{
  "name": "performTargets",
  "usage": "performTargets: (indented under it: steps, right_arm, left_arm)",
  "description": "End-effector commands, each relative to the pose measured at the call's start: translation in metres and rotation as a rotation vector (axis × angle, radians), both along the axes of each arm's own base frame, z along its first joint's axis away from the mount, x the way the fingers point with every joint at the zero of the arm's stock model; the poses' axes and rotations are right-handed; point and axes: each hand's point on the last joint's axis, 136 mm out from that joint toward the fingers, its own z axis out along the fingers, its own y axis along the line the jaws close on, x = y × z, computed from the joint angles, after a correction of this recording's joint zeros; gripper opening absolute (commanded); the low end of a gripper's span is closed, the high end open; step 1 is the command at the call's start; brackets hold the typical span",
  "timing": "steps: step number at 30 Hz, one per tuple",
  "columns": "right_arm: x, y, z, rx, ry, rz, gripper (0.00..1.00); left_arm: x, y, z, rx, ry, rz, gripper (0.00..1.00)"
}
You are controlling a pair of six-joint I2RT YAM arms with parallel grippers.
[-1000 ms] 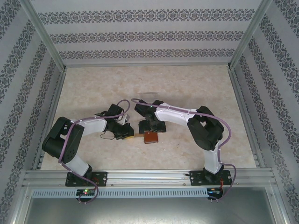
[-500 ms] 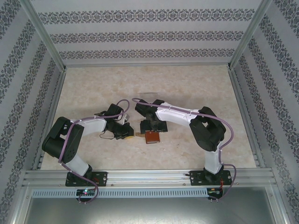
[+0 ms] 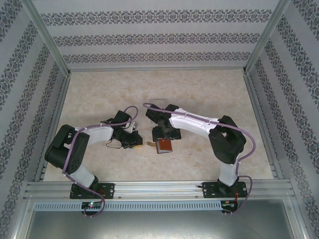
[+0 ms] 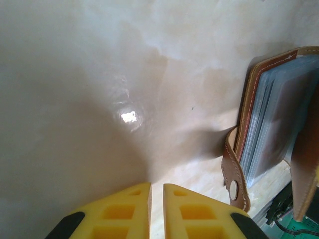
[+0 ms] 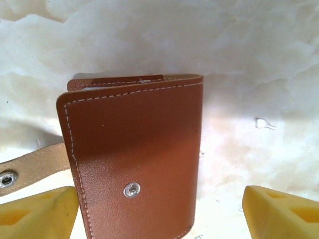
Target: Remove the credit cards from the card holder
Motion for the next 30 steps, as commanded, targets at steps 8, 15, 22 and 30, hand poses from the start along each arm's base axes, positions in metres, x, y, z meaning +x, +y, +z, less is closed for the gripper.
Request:
performTargets:
  steps: [8, 15, 22, 30]
  right_arm:
    - [0.001, -0.031, 0.019, -0.019, -0.016, -0.002, 0.64]
    - [0.0, -0.015, 0.012, 0.048, 0.009, 0.021, 0.72]
    - [0.002, 0.011, -0.002, 0.076, 0.043, 0.045, 0.77]
    - [0.001, 0.013, -0.007, 0.074, 0.055, 0.04, 0.78]
  left_arm:
    - [0.012, 0.0, 0.013, 0.005, -0.02, 0.004, 0.14]
    - [0.016, -0.001, 0.019, 0.0, -0.028, 0.012, 0.14]
    - [0.012, -0.025, 0.03, -0.05, -0.035, -0.052, 0.37]
    - [0.009, -0.036, 0.023, -0.082, -0.019, -0.063, 0.49]
